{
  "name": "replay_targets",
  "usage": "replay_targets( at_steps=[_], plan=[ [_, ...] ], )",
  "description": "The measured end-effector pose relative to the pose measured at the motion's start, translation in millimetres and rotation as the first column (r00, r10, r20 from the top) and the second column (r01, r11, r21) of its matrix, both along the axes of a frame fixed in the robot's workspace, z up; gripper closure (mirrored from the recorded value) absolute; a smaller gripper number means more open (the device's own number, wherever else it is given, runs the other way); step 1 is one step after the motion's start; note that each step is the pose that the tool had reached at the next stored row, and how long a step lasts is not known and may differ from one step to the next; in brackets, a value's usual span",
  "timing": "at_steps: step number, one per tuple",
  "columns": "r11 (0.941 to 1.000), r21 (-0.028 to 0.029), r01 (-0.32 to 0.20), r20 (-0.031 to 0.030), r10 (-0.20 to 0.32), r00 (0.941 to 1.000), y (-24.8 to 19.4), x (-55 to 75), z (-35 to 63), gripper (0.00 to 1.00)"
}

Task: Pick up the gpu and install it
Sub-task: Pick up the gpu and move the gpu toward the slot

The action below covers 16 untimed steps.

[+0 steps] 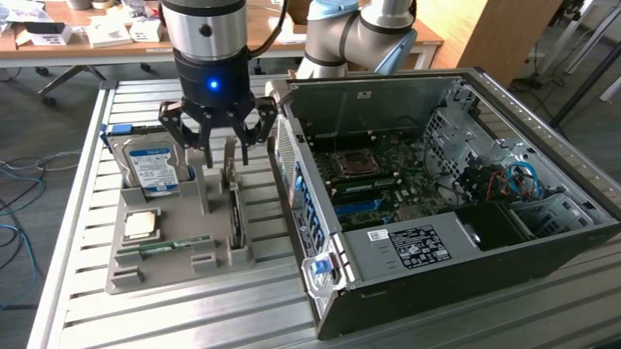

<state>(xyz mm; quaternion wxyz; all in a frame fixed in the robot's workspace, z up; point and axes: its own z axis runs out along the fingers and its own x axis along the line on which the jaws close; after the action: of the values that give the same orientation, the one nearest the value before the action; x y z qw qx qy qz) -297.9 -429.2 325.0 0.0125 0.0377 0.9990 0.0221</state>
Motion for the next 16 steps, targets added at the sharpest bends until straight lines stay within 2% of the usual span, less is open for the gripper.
replay_targets(
  at_steps=[16],
  plan=[
    [1.0000,0.0000,0.000,-0.0001,0.000,1.0000,0.0,0.0,-11.0,0.46]
  ],
)
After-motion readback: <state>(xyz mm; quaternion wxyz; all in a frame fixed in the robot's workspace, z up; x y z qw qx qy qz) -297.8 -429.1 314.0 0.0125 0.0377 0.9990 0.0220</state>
